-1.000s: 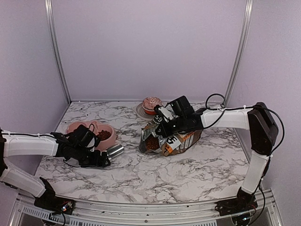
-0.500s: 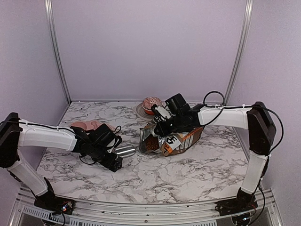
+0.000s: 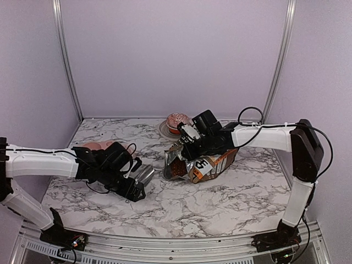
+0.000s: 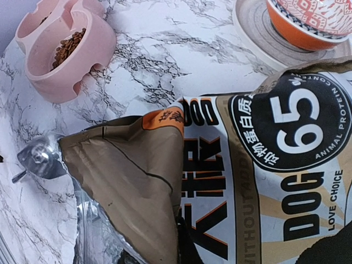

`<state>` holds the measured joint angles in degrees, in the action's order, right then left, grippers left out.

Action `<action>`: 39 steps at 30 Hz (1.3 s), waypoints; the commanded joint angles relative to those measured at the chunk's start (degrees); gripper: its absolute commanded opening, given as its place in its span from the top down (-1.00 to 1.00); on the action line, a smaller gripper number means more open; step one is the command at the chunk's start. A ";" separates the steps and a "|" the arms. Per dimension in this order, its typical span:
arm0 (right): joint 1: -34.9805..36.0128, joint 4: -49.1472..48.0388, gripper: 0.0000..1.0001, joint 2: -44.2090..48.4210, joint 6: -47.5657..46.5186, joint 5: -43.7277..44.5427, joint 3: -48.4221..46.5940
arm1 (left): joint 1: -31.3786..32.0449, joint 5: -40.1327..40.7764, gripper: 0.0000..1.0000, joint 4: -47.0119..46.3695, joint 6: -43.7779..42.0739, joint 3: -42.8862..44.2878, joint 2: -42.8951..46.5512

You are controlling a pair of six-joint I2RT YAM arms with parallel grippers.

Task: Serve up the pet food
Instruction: Place the spatula at the center of the board, then adjust the pet food bag at the center of the board.

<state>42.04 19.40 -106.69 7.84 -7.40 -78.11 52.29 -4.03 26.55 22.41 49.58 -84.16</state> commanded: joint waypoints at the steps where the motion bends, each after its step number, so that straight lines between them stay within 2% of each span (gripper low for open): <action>1: 0.30 2.27 1.00 2.60 0.97 2.64 0.40 | 0.09 3.72 -0.98 -4.52 7.79 -6.28 9.04; 4: 0.62 2.54 1.00 2.09 0.78 2.73 -0.56 | 0.09 4.38 -0.98 -8.85 9.30 -11.28 10.84; 10: 1.71 4.77 1.00 1.33 0.42 4.19 -3.50 | 0.09 8.80 -0.98 -10.26 9.75 -9.56 10.59; 15: 2.16 5.75 1.00 3.50 0.69 5.02 -2.39 | 0.09 11.20 -0.98 -18.41 6.15 -8.72 12.42; 19: 3.18 7.05 1.00 4.99 0.10 4.66 -1.07 | 0.09 11.45 -0.96 -23.52 -0.10 -3.63 7.15; 23: 4.21 9.29 1.00 6.62 0.32 5.62 -0.20 | -0.10 7.90 -0.89 -28.08 -4.93 1.92 -1.01; 30: 4.45 9.41 1.00 9.25 2.19 5.59 3.66 | -1.40 -0.59 -0.56 -35.08 -2.94 11.09 -13.88; 35: 4.45 9.69 1.00 9.38 2.88 6.29 4.14 | -1.49 -3.97 -0.18 -40.78 2.35 11.24 -18.42; 39: 4.39 9.82 1.00 8.38 2.80 6.36 3.34 | -1.49 -7.17 0.04 -45.52 5.99 10.42 -20.16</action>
<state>46.13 26.87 -98.98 9.65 -1.96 -74.04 51.03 -6.50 -11.77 24.27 59.92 -102.96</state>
